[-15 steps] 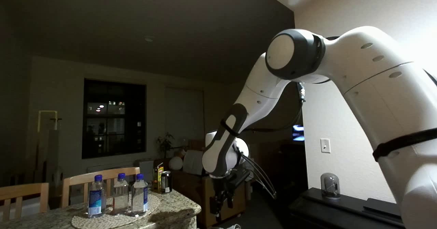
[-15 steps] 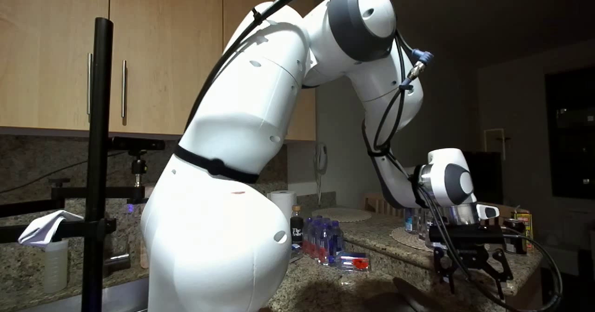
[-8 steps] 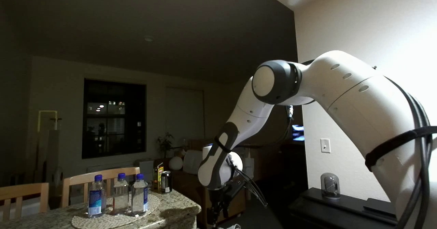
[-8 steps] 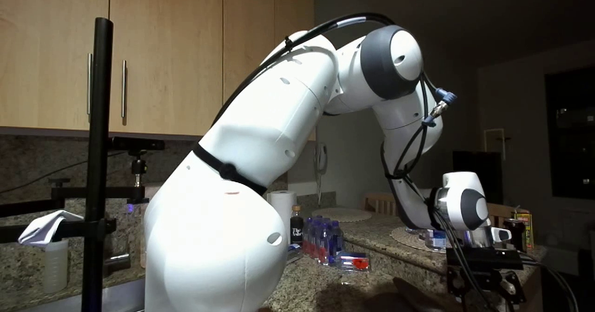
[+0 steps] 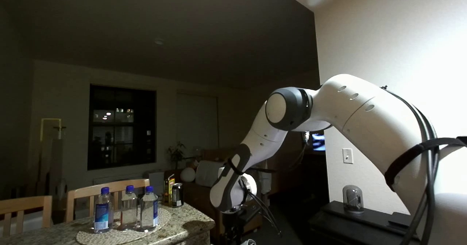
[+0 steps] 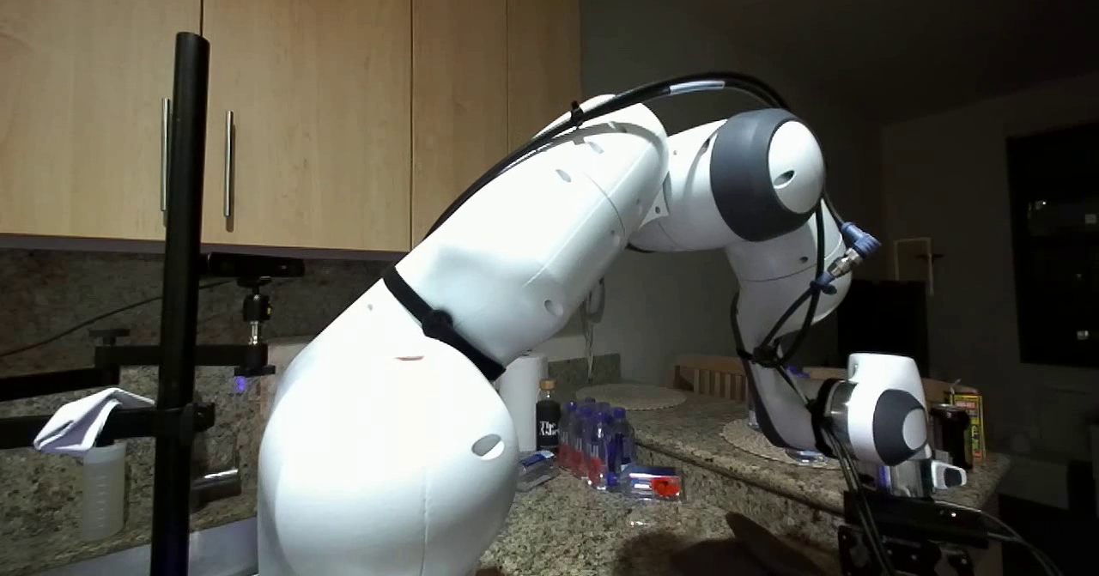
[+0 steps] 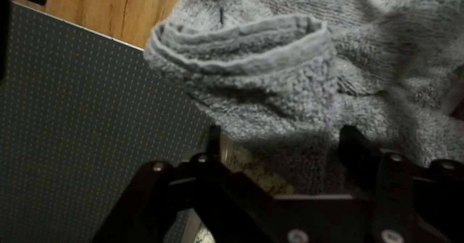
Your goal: Move the towel to the left
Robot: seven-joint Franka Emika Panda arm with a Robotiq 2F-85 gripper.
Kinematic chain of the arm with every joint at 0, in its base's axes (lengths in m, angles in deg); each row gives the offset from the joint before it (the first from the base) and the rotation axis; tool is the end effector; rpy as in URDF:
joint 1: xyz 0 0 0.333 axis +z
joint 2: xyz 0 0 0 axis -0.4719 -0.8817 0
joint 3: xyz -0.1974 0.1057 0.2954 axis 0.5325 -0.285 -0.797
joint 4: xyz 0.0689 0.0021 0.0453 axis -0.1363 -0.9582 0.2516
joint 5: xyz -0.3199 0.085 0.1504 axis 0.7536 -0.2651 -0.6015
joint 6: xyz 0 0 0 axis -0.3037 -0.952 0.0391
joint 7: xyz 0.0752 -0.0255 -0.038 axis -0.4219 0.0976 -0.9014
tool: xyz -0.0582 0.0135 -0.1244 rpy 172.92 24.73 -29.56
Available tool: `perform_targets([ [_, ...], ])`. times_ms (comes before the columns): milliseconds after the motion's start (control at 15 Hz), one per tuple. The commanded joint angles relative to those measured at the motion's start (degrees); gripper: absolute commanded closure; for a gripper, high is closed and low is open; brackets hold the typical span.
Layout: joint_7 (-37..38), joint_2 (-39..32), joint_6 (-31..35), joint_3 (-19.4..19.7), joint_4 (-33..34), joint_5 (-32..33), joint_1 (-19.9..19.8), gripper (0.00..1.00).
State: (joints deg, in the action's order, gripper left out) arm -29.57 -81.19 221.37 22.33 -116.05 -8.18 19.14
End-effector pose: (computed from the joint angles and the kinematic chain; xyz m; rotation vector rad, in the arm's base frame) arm 0.6779 -0.0847 0.1706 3.0544 0.4914 -0.0223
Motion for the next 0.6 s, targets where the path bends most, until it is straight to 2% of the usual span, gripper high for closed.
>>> perform_targets([
  [0, -4.40, -2.22, -3.53, -1.76, 3.03, -1.74, -1.78, 0.47],
  [267, -5.15, -2.93, -7.47, -2.63, 4.46, -2.76, -2.47, 0.74],
  [400, -6.75, -2.31, -11.47, -2.78, 6.42, -4.39, -4.22, 0.86],
  [533, -7.25, -1.70, -15.25, -2.63, 7.83, -5.87, -4.76, 0.92],
])
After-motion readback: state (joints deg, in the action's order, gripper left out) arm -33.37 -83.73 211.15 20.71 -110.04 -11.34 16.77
